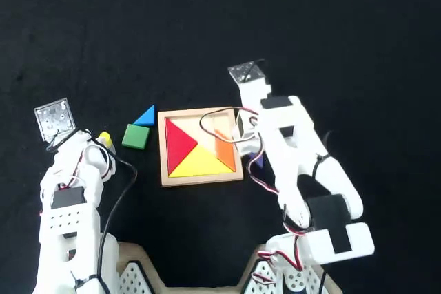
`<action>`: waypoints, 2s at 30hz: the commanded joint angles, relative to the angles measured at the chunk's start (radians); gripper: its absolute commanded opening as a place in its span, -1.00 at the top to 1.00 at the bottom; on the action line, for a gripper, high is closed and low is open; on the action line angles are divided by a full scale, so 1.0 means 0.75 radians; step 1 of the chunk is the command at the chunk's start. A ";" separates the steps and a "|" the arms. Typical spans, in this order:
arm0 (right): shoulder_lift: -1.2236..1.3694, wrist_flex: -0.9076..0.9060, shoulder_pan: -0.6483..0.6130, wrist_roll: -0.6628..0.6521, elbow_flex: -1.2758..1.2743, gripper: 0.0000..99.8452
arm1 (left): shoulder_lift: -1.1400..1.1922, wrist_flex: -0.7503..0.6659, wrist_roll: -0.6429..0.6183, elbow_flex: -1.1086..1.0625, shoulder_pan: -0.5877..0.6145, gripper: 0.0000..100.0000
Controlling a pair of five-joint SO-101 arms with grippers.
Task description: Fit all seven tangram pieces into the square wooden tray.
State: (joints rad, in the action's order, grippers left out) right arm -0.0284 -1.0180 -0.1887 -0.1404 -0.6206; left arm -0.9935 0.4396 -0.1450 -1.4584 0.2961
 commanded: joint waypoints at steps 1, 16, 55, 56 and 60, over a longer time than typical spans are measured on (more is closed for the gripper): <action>-0.089 -0.004 -0.059 0.012 0.038 0.64 | -0.020 -0.025 -0.002 0.009 -0.017 0.69; 0.124 0.025 -0.033 0.004 0.099 0.64 | -0.020 -0.025 -0.002 0.009 -0.017 0.69; 0.132 -0.025 -0.016 -0.045 0.109 0.53 | -0.020 -0.023 -0.002 0.009 -0.017 0.69; 0.134 -0.025 -0.014 -0.045 0.109 0.53 | -0.020 -0.023 -0.002 0.009 -0.017 0.69; 0.134 -0.023 -0.014 -0.047 0.105 0.62 | -0.020 -0.023 -0.002 0.009 -0.017 0.69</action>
State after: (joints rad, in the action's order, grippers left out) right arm 0.0775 -1.0334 -0.2148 -0.1634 -0.5715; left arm -0.9935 0.4396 -0.1450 -1.4584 0.2961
